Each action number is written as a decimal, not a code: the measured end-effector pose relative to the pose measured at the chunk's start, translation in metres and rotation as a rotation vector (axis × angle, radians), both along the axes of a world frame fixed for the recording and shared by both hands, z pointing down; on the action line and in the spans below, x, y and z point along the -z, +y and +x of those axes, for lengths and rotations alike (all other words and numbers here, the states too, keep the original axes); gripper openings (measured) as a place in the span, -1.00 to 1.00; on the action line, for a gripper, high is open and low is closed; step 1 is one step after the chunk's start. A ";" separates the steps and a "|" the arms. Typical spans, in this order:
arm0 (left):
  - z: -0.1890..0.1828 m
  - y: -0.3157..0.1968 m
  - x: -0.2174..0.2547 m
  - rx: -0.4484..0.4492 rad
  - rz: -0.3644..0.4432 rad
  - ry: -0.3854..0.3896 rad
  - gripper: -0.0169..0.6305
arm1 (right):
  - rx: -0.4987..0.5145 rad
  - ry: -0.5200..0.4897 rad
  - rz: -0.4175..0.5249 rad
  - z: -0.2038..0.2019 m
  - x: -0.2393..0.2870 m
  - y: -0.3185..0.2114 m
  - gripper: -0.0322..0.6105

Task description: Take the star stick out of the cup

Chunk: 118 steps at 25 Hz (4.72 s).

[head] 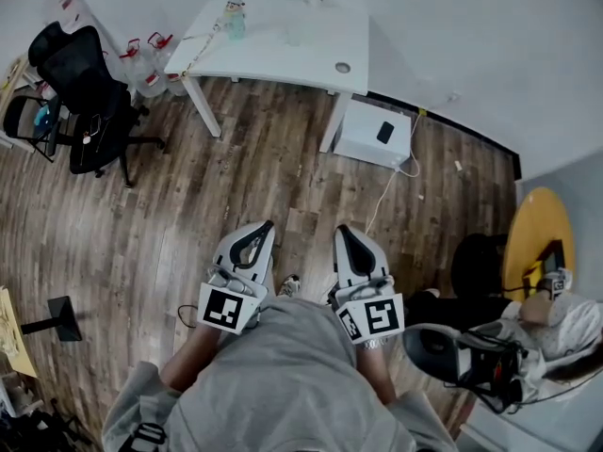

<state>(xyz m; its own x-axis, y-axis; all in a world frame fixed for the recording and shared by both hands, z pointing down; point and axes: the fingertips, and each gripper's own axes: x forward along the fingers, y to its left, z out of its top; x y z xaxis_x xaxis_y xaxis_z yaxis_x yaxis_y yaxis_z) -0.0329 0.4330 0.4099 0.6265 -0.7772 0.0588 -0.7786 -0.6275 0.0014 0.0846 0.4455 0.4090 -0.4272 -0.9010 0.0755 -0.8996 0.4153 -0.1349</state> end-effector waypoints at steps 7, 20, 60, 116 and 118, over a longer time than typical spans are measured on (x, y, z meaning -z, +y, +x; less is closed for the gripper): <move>-0.006 -0.045 -0.004 -0.014 -0.022 0.027 -0.85 | 0.008 0.040 -0.014 -0.018 -0.003 -0.043 -0.79; -0.029 -0.145 0.002 -0.031 -0.005 0.038 -0.85 | 0.004 0.048 -0.051 -0.046 -0.003 -0.140 -0.79; -0.104 -0.305 -0.016 -0.035 -0.028 0.048 -0.85 | -0.075 0.042 -0.074 -0.102 -0.021 -0.302 -0.79; -0.020 -0.571 -0.018 0.117 -0.037 -0.005 -0.85 | 0.053 0.093 -0.114 -0.018 -0.045 -0.602 -0.79; -0.017 -0.577 -0.019 0.091 -0.031 -0.007 -0.85 | 0.036 0.098 -0.112 -0.014 -0.044 -0.603 -0.79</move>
